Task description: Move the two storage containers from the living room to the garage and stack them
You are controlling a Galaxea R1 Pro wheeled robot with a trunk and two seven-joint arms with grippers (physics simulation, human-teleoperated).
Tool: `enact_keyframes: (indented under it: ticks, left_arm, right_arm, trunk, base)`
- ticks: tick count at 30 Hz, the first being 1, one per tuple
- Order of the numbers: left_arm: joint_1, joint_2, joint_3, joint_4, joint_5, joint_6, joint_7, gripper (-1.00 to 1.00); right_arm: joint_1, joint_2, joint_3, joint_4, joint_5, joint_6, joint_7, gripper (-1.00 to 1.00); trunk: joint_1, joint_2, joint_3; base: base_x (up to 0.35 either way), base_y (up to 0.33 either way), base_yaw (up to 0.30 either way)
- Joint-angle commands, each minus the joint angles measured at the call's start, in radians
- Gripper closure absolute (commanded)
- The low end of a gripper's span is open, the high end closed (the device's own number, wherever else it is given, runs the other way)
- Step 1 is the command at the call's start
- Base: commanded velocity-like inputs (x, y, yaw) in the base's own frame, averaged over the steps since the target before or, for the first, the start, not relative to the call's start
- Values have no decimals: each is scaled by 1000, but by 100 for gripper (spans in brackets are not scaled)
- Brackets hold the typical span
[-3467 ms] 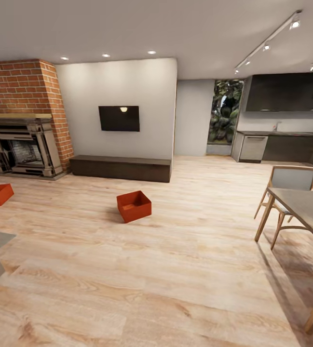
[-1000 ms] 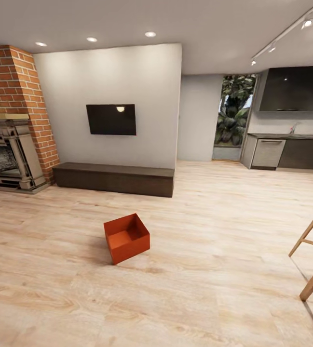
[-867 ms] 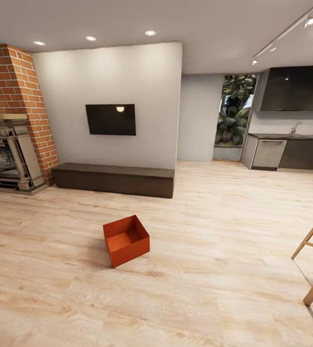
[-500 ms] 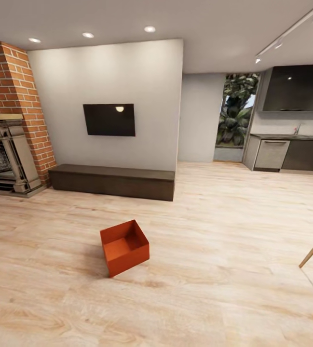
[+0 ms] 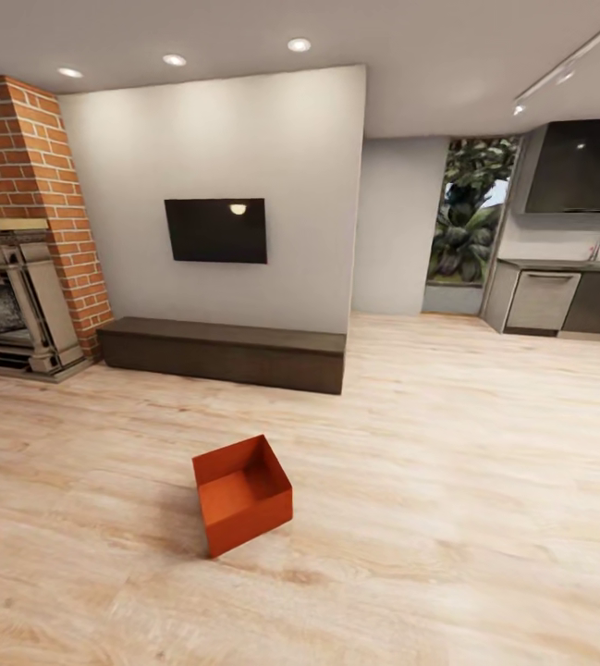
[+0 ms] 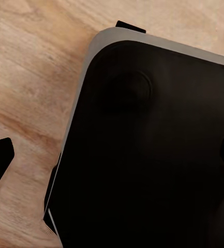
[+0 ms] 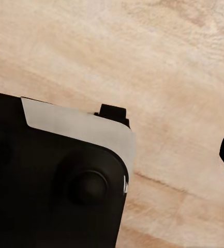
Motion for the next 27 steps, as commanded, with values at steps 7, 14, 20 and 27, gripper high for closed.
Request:
enact_keyframes:
  ticks: [7,14,20,27]
  left_arm:
    - [0,1,6,-1,2,-3,1,-100]
    - [0,1,6,-1,2,-3,1,-100]
    - [0,1,6,-1,1,-3,1,-100]
    - [0,1,6,-1,0,-4,1,-100]
  right_arm:
    - [-1,0,7,3,-11,-6,6,-100]
    - [-1,0,6,3,-13,-6,6,-100]
    - [-1,0,7,3,-12,-6,6,-100]
    - [-1,0,7,3,-13,-6,6,-100]
  trunk:
    - [1,0,-1]
    - [1,0,-1]
    - [1,0,-1]
    - [1,0,-1]
  base:
    - [334,0,270]
    - [324,-68,126]
    - [301,-133,11]
    - [295,-146,1]
